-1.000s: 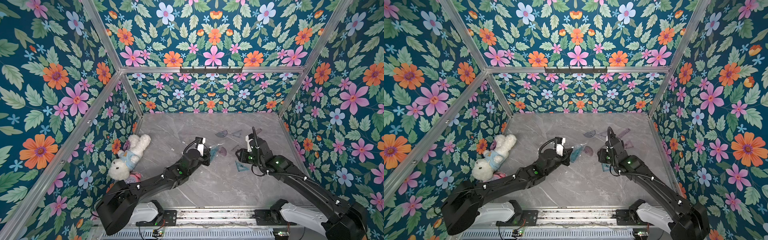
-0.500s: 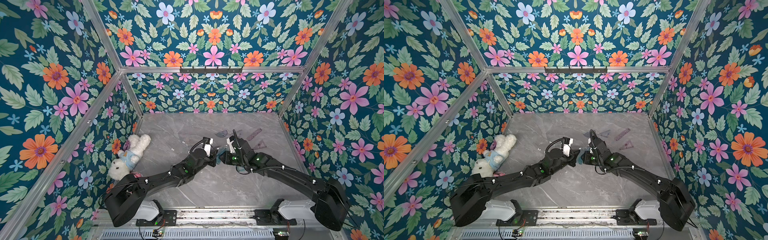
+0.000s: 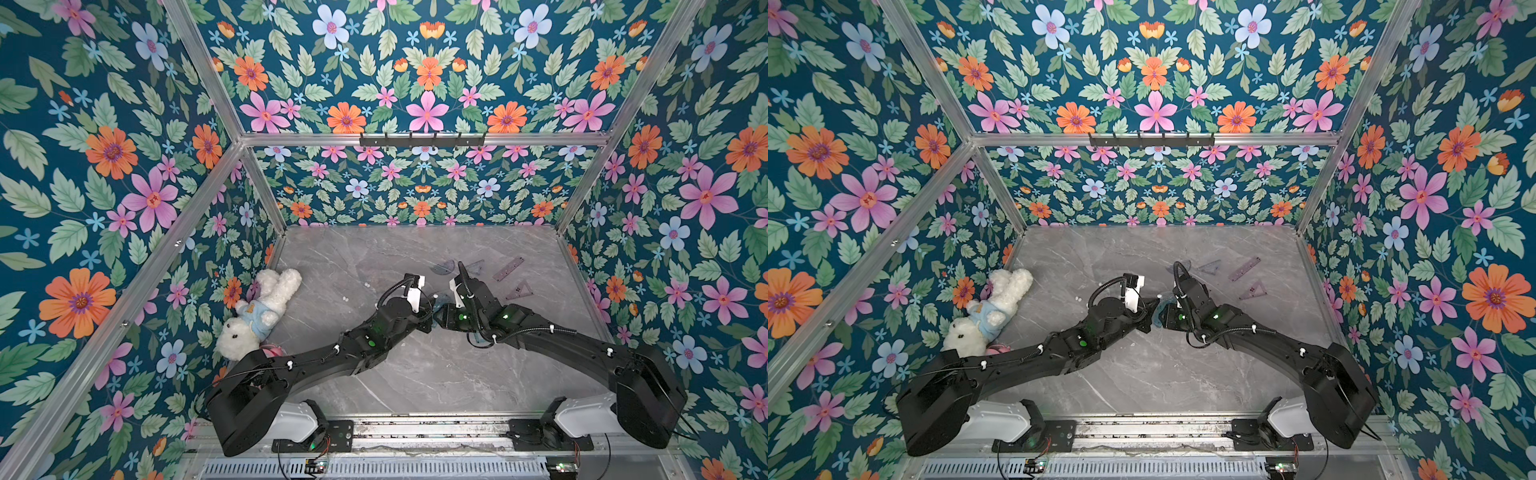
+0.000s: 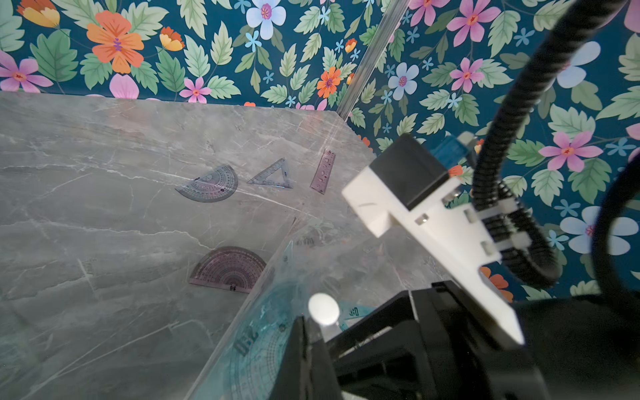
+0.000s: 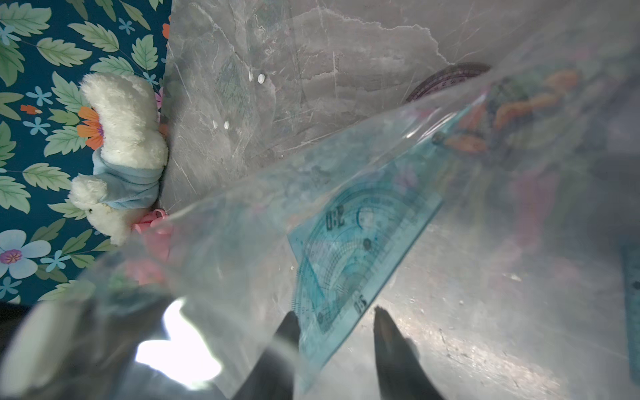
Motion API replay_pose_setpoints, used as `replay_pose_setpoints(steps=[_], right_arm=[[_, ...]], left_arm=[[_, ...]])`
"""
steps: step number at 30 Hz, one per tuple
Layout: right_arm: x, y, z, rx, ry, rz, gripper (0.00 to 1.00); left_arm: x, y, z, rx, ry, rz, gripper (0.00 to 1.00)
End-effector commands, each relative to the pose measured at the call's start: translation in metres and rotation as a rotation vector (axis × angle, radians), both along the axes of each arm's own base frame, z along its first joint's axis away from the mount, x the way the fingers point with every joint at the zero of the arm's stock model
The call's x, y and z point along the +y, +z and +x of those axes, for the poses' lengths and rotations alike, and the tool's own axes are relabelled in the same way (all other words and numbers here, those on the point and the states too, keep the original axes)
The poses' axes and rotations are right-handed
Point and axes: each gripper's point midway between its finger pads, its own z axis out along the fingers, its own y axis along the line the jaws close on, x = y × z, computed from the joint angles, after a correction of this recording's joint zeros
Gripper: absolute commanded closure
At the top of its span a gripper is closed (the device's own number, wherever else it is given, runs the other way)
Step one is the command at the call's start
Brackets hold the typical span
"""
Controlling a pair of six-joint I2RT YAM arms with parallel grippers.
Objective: Open the ruler set and take out the ruler
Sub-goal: Take out the ruler from the ruler set bag.
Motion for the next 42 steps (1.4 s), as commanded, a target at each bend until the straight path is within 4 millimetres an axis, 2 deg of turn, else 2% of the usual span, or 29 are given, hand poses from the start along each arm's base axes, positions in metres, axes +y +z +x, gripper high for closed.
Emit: replay_pose_setpoints(steps=[1, 8, 16, 19, 22, 31, 38, 42], right_arm=[[0.007, 0.003, 0.004, -0.004, -0.005, 0.037, 0.61], [0.015, 0.005, 0.009, -0.019, -0.001, 0.071, 0.65], [0.014, 0.0, 0.011, -0.01, -0.008, 0.055, 0.84], [0.012, 0.003, 0.01, -0.014, -0.011, 0.054, 0.95], [0.01, 0.011, 0.008, -0.026, -0.013, 0.061, 1.0], [0.003, 0.036, -0.001, -0.065, -0.006, 0.097, 1.0], [0.0, 0.051, -0.037, -0.047, 0.097, 0.19, 1.0], [-0.006, 0.041, -0.06, -0.018, 0.16, 0.198, 1.0]], left_arm=[[-0.004, 0.011, 0.002, -0.032, -0.001, -0.036, 1.0], [-0.004, 0.01, 0.0, -0.03, -0.002, -0.035, 1.0], [-0.001, 0.013, 0.001, -0.037, 0.009, -0.033, 1.0], [0.003, 0.012, 0.002, -0.042, 0.03, -0.028, 1.0], [0.011, 0.01, 0.005, -0.049, 0.065, -0.019, 1.0], [0.028, 0.01, 0.01, -0.076, 0.141, 0.009, 1.0], [0.061, 0.005, 0.021, -0.056, 0.268, -0.004, 1.0], [0.08, 0.005, 0.027, -0.043, 0.325, -0.009, 1.0]])
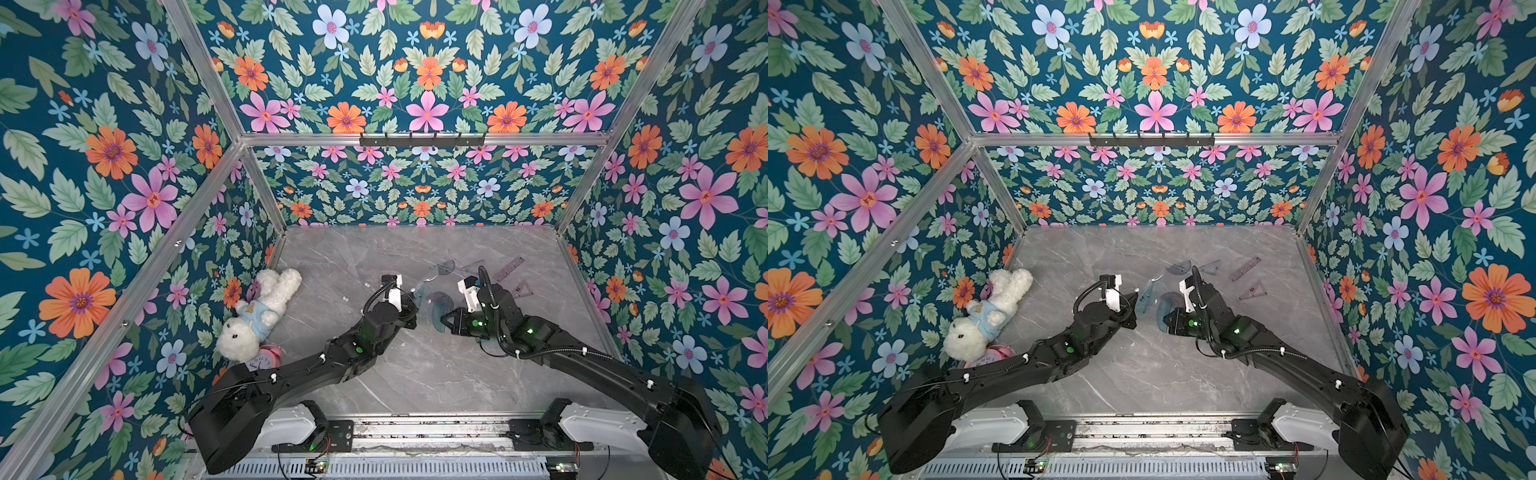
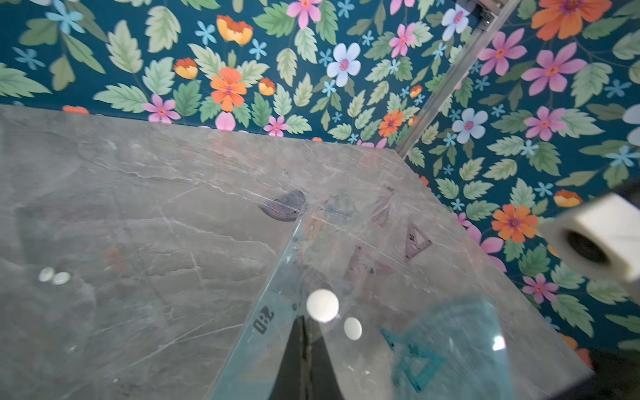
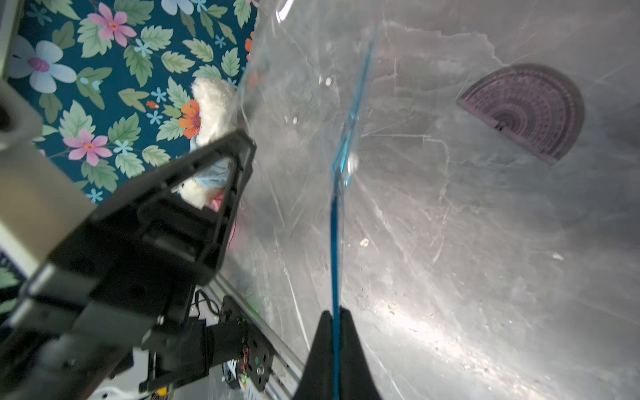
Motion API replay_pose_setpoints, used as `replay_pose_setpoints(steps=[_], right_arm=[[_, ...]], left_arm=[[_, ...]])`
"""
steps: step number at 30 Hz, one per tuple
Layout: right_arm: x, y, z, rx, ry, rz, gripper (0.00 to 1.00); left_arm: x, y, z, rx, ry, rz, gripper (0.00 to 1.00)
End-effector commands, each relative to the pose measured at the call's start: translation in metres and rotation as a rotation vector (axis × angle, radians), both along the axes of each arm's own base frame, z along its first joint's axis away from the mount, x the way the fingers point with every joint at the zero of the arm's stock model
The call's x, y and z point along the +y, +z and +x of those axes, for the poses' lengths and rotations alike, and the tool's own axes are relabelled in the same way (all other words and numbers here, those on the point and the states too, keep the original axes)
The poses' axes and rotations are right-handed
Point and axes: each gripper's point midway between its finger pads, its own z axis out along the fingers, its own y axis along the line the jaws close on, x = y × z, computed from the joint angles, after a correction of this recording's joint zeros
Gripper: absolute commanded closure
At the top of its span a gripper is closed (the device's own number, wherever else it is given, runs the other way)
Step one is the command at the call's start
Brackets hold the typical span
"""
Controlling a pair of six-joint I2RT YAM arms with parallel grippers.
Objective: Open the ruler set and take out the ruler
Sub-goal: Take out the ruler from the ruler set bag, then place the ruler at the center of the board.
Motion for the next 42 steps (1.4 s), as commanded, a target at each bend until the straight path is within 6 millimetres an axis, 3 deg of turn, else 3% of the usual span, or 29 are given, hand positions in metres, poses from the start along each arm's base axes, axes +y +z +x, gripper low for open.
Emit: replay_pose_setpoints(steps=[1, 5, 9, 17, 28, 30, 33, 36, 42], right_arm=[[-0.003, -0.011, -0.019, 0.031, 0.067, -0.006, 1.0], [-0.013, -0.041, -0.02, 0.065, 0.044, -0.058, 1.0], [-0.01, -0.062, -0.008, 0.096, 0.04, -0.062, 1.0], [0.0, -0.094, 0.018, 0.168, 0.045, -0.034, 1.0], [0.002, -0.124, 0.03, 0.226, 0.018, -0.028, 1.0], [-0.003, -0.127, 0.03, 0.23, -0.001, -0.037, 0.94], [-0.008, -0.13, 0.03, 0.235, -0.016, -0.051, 0.73], [-0.013, -0.131, 0.028, 0.239, -0.025, -0.071, 0.63], [-0.035, -0.128, 0.022, 0.215, -0.076, -0.157, 0.59]], left_arm=[[0.014, 0.005, 0.006, -0.001, 0.064, -0.028, 1.0], [0.018, 0.017, 0.007, -0.02, 0.069, -0.04, 1.0], [0.016, 0.021, 0.005, -0.021, 0.052, -0.043, 1.0], [0.013, 0.022, 0.001, -0.015, 0.022, -0.059, 1.0], [0.013, 0.022, 0.0, -0.02, 0.016, -0.051, 1.0], [0.014, 0.022, 0.0, -0.022, 0.017, -0.05, 1.0], [0.013, 0.022, 0.0, -0.022, 0.014, -0.05, 1.0], [0.011, 0.021, -0.001, -0.02, 0.006, -0.048, 1.0], [0.0, 0.02, -0.001, -0.02, -0.045, -0.023, 1.0]])
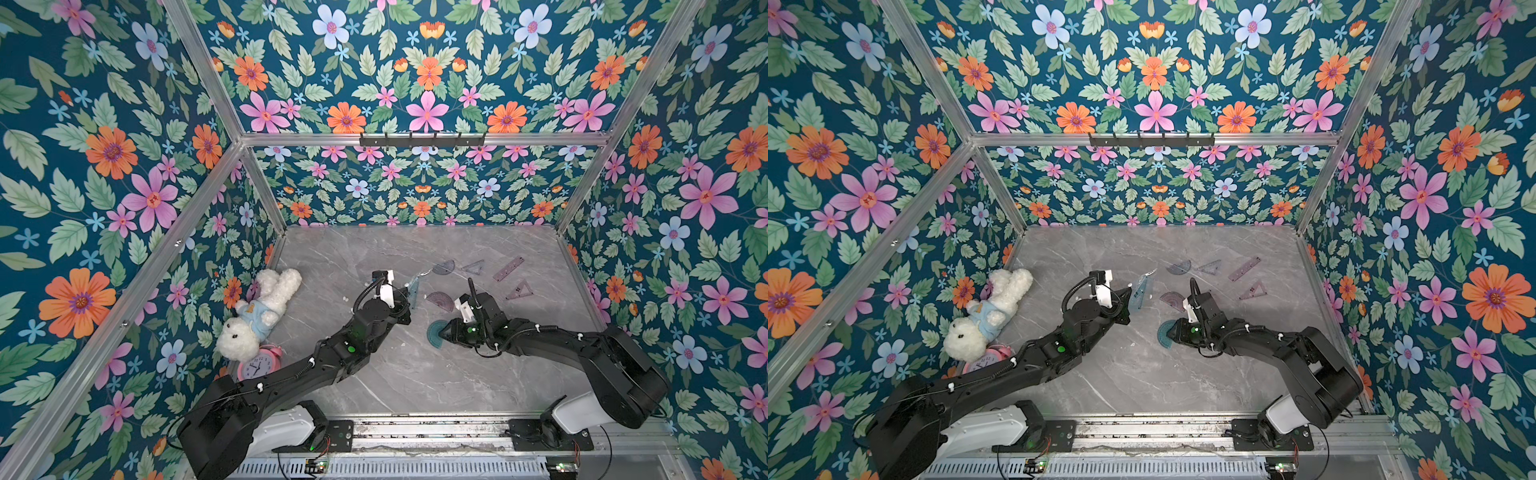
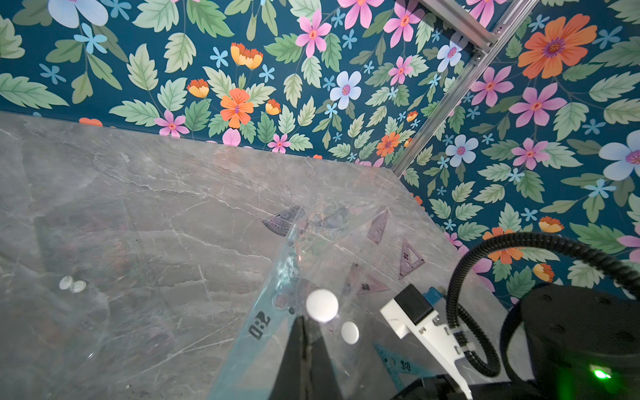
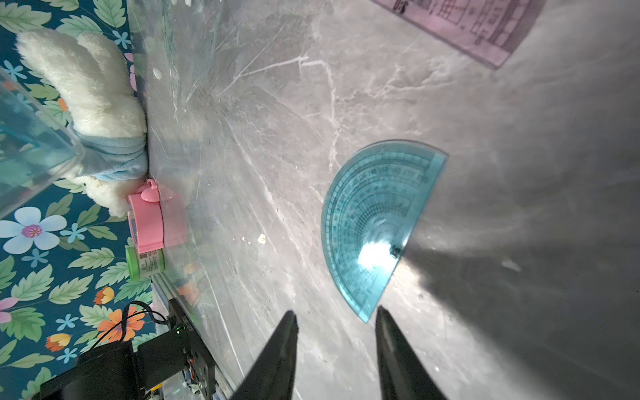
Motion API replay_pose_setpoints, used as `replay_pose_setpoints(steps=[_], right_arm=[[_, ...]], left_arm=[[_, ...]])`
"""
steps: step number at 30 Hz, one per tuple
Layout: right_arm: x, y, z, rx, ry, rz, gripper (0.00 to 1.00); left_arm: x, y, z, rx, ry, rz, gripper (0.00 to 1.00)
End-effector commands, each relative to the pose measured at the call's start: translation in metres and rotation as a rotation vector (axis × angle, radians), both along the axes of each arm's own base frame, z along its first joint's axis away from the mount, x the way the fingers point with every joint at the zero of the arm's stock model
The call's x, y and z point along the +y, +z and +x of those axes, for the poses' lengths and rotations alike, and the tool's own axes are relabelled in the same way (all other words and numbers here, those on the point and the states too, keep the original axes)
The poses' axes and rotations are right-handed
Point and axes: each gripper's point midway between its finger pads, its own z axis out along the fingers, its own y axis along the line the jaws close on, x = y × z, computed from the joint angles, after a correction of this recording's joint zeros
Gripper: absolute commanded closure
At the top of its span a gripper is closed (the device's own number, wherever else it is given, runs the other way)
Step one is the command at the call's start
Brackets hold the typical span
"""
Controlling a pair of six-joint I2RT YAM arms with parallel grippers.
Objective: Open the ruler set and take out the ruler
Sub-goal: Place the ruler at the center of the board, then take out the ruler from the ruler set bag.
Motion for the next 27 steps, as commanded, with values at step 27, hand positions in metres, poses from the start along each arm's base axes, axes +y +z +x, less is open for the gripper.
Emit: replay_pose_setpoints(steps=[27], right_arm=[[0.008, 0.111, 0.024, -0.303, -0.083, -0.066, 0.71]], left_arm=[[-0.078, -0.007, -0.018, 0.01, -0.205, 0.037, 1.0]])
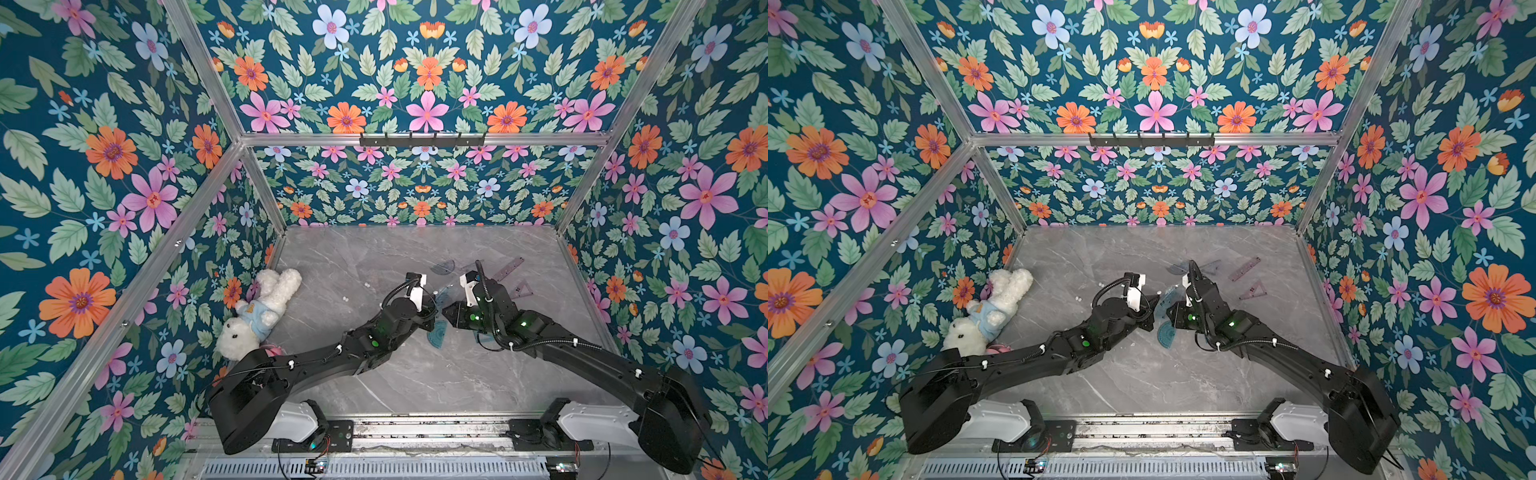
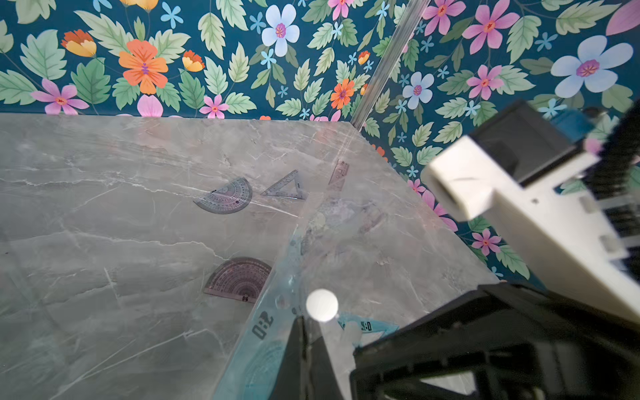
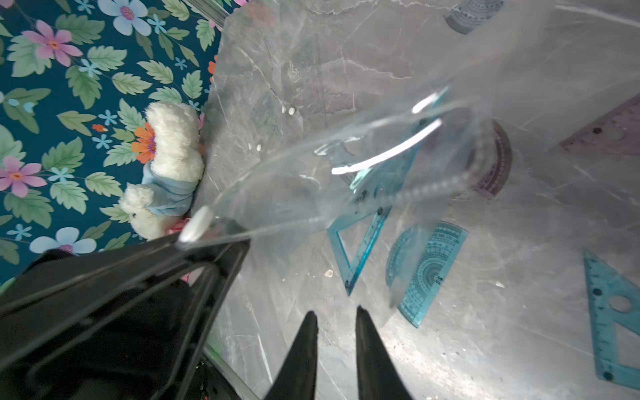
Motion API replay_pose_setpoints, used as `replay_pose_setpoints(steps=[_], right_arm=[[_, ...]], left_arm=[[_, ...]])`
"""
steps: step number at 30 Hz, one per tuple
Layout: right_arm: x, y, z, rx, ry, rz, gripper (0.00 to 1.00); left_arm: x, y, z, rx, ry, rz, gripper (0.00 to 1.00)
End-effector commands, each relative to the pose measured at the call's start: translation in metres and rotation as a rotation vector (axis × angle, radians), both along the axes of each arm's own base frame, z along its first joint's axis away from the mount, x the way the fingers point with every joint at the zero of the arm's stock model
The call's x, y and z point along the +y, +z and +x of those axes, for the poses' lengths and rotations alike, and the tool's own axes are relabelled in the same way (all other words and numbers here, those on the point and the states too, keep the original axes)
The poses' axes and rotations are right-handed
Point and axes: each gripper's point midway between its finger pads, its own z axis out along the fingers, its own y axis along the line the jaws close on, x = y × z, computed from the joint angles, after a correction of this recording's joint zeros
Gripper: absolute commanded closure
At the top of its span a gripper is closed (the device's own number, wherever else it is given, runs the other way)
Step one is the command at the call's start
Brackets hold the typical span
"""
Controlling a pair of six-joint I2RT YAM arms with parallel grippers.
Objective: Open the ruler set and take out the ruler
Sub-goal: Take out the ruler from the ruler set bag.
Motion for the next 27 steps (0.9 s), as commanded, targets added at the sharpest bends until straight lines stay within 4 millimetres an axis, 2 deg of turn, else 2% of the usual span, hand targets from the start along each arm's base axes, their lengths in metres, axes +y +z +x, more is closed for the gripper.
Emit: replay_pose_setpoints(steps=[1, 8, 21, 27], right_arm=[[-0.002, -0.002, 0.008, -0.021, -0.028, -0.022, 0.7], [0.0, -0.011, 0.015, -0.019, -0.037, -0.042, 0.61], [0.015, -0.026, 0.027, 0.014, -0.035, 0.031, 0.6], [0.016, -0.026, 0.029, 0.022, -0.044, 0.082, 0.6]], left_arm=[[-0.006, 0.009, -0.001, -0.014, -0.015, -0.033, 1.0], [-0.013, 0.011, -0.001, -0.01, -0.032, -0.058, 1.0], [-0.02, 0.014, -0.002, -0.008, -0.044, -0.09, 1.0], [-0.021, 0.015, -0.002, -0.009, -0.044, -0.095, 1.0]])
